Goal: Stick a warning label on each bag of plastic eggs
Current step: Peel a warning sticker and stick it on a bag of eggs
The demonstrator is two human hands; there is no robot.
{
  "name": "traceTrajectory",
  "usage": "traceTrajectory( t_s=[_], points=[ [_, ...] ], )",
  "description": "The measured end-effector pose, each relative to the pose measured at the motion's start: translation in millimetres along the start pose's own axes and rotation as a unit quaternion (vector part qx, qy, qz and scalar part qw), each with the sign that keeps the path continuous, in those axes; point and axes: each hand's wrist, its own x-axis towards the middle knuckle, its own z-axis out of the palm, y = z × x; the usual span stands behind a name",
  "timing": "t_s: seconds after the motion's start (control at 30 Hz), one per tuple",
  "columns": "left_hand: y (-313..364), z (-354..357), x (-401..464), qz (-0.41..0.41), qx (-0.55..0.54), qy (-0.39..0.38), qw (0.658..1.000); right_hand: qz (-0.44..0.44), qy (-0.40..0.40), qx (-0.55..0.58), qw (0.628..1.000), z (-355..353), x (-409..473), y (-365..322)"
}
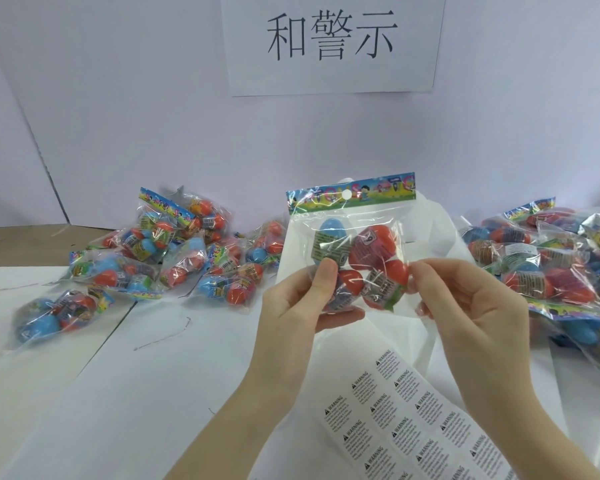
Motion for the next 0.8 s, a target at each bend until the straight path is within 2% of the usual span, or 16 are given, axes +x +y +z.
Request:
traceTrajectory(
  t_s=[0.23, 0.63, 0.8],
  points=[
    [-0.2, -1.2, -0.4, 0.004, -0.004, -0.015, 1.0, 0.073, -0.038, 0.082, 0.993, -1.9, 4.0, 0.8],
    [-0.7, -2.1, 1.3, 0.009, -0.015, 0.003, 1.0, 0.064, -0.028, 0.084, 0.994, 2.3, 1.1, -4.2],
    [-0.9, 1.1, 0.0, 0.026, -0.004, -0.007, 1.0, 0.017, 0.0, 0.016, 1.0, 0.5, -2.2, -4.0]
  ],
)
